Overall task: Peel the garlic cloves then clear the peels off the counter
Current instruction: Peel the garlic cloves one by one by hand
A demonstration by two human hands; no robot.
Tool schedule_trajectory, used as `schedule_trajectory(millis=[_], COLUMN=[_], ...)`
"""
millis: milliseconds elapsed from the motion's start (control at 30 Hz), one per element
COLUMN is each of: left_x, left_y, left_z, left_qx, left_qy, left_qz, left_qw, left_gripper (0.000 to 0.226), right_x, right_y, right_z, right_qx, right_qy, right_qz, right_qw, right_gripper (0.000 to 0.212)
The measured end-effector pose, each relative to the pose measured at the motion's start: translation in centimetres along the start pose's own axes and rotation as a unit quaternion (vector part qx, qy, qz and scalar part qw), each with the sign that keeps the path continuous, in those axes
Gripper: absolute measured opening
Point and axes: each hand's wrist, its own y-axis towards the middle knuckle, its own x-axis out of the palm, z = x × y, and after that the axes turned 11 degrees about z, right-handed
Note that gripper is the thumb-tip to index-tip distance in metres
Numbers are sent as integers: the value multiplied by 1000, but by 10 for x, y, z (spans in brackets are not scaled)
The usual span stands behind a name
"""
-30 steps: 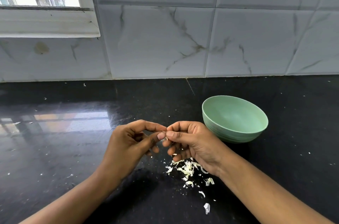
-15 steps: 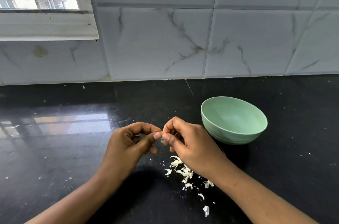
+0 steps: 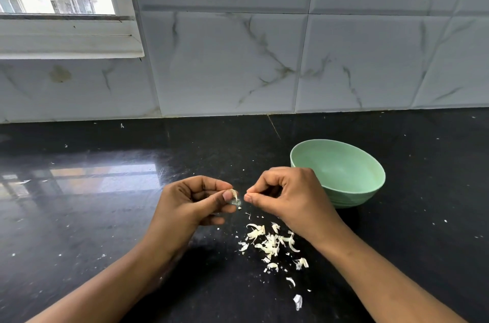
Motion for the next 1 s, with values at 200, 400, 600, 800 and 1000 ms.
schedule_trajectory(millis=[200,400,600,800,1000], left_x=[0,0,0,1,3], left_y=[0,-1,0,-3,-4], left_z=[1,1,0,-1,1], left_qx=[2,1,-27,-31,-4], left_qy=[-3,2,-18,-43,-24], left_qz=[-15,-14,-24,-53,-37], left_qw=[1000,1000,999,997,999], left_gripper=[11,14,19,18,17], right_x=[8,9,8,4,6], right_y=[-2,-4,-3,-2,-4], right_z=[-3,-5,-6,-7,-8], right_qx=[9,68,96,73,24], right_qy=[58,110,120,98,41], right_qz=[-12,-52,-53,-37,-13], right_qw=[998,990,987,992,999], right_gripper=[12,7,9,7,8])
